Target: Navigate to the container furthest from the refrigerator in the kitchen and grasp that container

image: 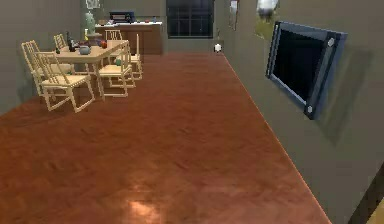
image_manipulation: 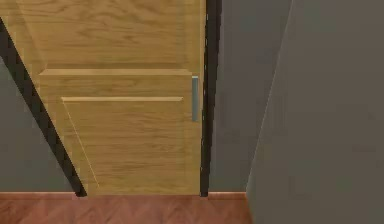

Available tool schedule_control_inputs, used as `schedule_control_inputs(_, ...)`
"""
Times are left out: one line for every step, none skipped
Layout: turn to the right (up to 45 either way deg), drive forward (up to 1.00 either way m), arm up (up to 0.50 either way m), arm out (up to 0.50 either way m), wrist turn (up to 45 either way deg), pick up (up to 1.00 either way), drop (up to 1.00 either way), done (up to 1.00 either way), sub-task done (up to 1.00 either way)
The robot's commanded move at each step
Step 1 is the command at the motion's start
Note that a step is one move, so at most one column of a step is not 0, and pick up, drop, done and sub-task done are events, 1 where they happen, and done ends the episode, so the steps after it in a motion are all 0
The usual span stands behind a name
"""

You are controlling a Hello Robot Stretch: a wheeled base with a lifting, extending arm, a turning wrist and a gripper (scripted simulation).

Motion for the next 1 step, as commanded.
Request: schedule_control_inputs(0.0, 0.05, 0.0, 0.0, 0.0, 0.0, 0.0, 0.0, 0.0)
